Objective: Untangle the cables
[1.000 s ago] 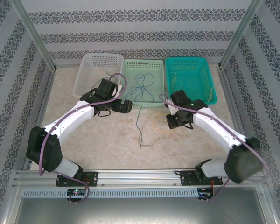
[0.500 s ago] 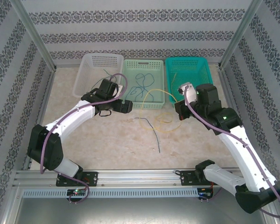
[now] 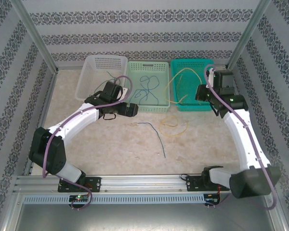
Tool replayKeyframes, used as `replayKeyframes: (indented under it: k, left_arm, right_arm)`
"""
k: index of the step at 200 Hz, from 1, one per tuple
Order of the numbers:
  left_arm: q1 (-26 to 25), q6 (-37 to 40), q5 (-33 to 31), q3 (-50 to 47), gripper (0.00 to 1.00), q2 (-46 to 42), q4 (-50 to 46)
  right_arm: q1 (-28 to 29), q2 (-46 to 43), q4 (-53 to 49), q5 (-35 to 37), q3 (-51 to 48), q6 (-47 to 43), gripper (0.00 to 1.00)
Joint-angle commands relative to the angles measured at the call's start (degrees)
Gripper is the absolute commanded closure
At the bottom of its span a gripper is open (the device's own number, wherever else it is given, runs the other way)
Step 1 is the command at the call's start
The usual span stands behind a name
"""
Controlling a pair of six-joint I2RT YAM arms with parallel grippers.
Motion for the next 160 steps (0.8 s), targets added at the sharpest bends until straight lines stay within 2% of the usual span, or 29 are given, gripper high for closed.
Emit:
replayKeyframes:
  k: [1,51,99,130,141,160]
  left_arm:
    - [0.5,-1.5,0.9,0.4,0.00,0.2,2.2]
    - [0.6,-1.8,2.7,1.1,0.01,1.5,2.4]
    - [0.6,-1.9,1.5,-0.4,0.00,0.5,2.5]
    - [0.6,-1.6,1.6,0.1,0.00,0.8,1.6]
    - [0.6,-1.6,1.4,0.0,0.00,0.6,1.4]
    - [0.6,-1.8,1.1,-0.2,0.00,0.4,1.6]
  right_arm:
    - [-1.8,1.8,2.5,2.7,2.5,5.2,1.00]
    - [-9.7,10.4,9.0,0.8,2.5,12.1,1.00]
    - [-10.1,23.5,8.8,1.9,8.1,10.4,1.00]
    - [-10.1,27.6,10.5,2.7,8.6,10.5,1.00]
    - [-10.0,28.1,10.8,2.2,8.7,10.6,0.85]
    - [-9.8,28.3,11.3,0.7,8.8,9.0,0.44]
